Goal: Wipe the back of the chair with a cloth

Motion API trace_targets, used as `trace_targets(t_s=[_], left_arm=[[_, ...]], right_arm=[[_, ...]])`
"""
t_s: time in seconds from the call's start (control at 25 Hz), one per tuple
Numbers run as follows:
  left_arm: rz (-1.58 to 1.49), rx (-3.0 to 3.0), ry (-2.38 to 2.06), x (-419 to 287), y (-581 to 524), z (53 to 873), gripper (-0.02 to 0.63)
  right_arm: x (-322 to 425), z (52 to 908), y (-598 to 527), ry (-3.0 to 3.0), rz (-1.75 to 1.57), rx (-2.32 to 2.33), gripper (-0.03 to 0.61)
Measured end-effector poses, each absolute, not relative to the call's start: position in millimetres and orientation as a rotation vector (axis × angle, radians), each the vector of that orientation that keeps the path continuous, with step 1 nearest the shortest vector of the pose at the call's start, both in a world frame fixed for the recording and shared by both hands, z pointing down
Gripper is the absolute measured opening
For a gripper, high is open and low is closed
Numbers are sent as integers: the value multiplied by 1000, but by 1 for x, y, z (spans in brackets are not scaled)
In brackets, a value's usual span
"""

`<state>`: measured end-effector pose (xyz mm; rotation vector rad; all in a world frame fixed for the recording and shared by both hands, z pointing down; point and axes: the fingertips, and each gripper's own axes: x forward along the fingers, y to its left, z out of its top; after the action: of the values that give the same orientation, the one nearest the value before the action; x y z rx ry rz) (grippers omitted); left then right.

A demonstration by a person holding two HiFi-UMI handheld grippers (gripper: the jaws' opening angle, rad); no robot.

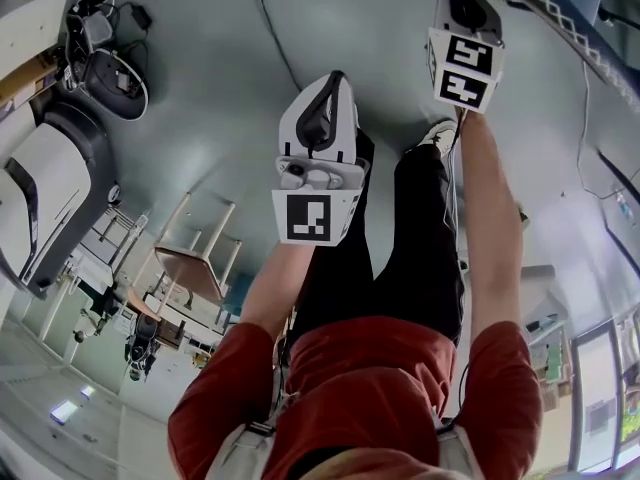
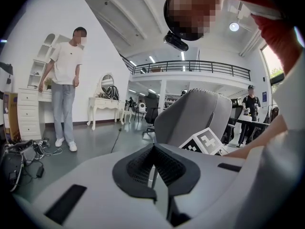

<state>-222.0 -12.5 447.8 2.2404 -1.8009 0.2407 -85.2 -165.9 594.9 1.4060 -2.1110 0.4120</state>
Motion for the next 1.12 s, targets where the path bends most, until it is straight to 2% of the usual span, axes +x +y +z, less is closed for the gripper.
trace_targets(t_s=[0.44,0.76,0.96,1.12], left_arm=[[155,2321,-1735,-166,-21,353,14],[179,2394,-1670,-125,-25,317,14],[222,2374,-1678,-120,-18,249,12],[106,2417,-1713,-117,-19,162,12]], right_arm=[[-32,442,-76,-2194,326,1573,49],[22,373,-49,-2210,308,1745,49],[37,289,-26,-2250,252,1788,49],[44,211,-4,-2287,218,1788,48]])
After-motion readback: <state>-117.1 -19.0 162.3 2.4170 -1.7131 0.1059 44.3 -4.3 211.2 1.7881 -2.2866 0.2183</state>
